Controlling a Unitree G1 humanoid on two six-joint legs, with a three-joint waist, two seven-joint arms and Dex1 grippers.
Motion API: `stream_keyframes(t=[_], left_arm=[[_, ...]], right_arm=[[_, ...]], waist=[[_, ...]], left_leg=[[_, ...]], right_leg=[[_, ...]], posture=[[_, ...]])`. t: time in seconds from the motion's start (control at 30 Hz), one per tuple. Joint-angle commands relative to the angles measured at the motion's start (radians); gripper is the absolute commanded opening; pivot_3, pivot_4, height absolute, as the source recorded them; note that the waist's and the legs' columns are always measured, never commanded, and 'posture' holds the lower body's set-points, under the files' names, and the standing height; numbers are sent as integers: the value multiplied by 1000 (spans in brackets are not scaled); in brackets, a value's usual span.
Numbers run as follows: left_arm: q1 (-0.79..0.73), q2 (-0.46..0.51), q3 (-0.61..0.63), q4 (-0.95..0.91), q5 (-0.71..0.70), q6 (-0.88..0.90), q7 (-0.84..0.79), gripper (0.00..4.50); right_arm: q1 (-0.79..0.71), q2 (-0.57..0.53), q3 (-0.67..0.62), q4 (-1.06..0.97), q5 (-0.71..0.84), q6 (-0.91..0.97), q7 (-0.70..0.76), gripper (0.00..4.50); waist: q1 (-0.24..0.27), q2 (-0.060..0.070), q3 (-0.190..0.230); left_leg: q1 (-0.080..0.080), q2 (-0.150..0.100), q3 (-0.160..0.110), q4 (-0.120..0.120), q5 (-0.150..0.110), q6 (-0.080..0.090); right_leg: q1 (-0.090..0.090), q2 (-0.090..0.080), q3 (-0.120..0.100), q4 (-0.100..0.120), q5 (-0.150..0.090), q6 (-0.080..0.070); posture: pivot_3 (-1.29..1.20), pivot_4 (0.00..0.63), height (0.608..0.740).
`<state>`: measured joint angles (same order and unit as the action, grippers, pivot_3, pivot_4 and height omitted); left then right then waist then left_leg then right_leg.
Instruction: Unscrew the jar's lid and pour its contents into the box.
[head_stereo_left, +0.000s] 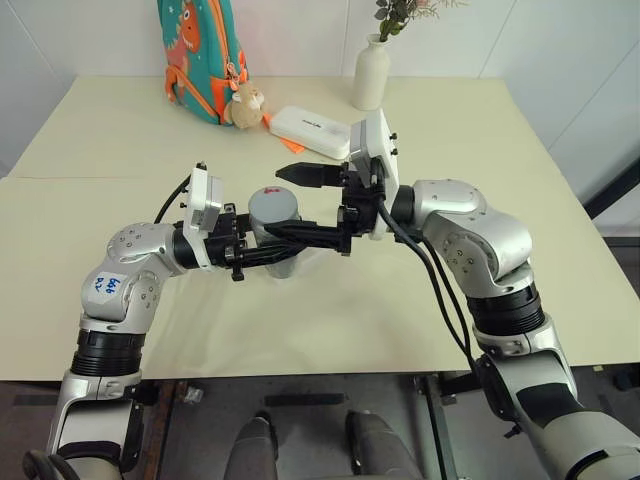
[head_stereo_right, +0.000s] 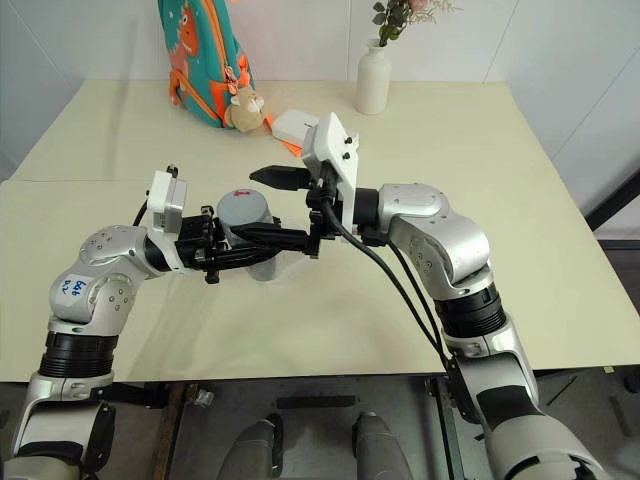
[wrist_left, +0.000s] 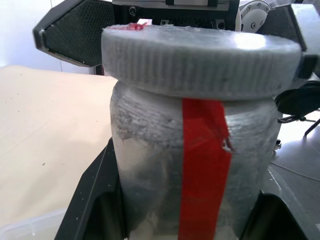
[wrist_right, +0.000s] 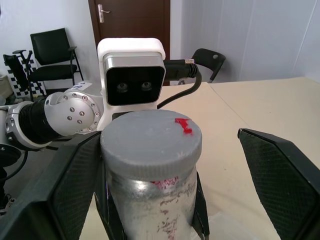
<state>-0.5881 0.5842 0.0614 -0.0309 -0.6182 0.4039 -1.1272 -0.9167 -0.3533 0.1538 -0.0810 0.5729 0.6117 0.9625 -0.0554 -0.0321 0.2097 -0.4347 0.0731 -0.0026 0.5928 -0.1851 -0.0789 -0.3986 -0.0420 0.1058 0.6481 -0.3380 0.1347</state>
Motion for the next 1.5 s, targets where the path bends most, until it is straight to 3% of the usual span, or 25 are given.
stream_keyframes(t=[0.03,0.43,0.8,1.23,1.5], left_arm=[[-8,7,19,-44,-12,-17,-14,1966],[4,13,23,-56,-11,-18,-13,1966],[7,18,29,-65,-12,-15,-11,1966],[-3,1,20,-71,-14,-8,8,1966],[4,10,15,-70,-6,-9,6,1966]], right_arm=[[6,-38,-62,10,5,-8,6,4488],[11,-49,-74,16,29,-6,53,4488],[-13,-37,-101,-35,199,123,121,4488],[-82,62,-39,30,124,100,69,4488],[-82,64,3,41,65,76,90,4488]], waist=[[0,0,0],[-1,0,0],[-1,0,0],[-2,0,0],[-1,0,0]], left_leg=[[0,0,0,0,0,0],[0,0,0,0,0,0],[0,0,0,0,0,0],[0,0,0,1,0,0],[0,0,0,1,0,0]], right_leg=[[0,0,0,0,0,0],[0,0,0,0,0,0],[0,0,0,1,0,0],[0,0,0,1,0,0],[0,0,0,1,0,0]], posture=[[0,150,740],[0,150,740],[0,150,740],[0,150,740],[0,150,740]])
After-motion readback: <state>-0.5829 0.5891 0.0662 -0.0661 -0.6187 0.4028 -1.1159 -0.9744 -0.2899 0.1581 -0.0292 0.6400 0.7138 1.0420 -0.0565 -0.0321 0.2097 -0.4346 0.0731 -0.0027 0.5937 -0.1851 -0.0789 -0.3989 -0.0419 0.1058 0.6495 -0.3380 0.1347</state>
